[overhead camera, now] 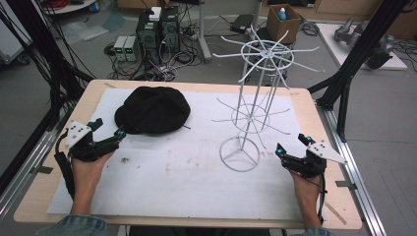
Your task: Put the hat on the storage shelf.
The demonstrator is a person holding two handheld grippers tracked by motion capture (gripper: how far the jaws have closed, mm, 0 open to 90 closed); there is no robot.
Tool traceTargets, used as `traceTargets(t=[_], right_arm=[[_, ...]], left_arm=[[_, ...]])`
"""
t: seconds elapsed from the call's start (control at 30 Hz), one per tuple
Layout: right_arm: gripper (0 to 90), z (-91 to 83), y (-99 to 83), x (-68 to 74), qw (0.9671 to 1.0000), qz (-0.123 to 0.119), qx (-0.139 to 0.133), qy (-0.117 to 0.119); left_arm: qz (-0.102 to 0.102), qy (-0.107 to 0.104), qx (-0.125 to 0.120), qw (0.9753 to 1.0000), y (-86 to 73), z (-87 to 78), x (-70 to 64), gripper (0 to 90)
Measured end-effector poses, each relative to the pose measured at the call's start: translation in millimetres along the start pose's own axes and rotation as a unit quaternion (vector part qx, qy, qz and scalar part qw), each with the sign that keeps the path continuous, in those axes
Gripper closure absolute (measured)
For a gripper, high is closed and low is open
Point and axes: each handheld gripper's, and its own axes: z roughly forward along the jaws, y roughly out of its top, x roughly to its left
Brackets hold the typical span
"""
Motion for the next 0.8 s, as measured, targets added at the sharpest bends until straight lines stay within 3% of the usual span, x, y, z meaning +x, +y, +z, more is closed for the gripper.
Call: traceTargets(t=[0.43, 0.8], right_arm=[[10.3, 0.2, -0.1, 0.6, 0.9999, -0.008, 0.009, 0.0], [10.3, 2.3, -0.2, 2.0, 0.9998, -0.014, 0.012, 0.004]], left_arm=[[-0.002, 0.001, 0.004, 1.0, -1.9, 2.1, 0.6, 18.4], [0.011, 0.0, 0.005, 0.9999, -1.1, 2.1, -1.9, 18.7]])
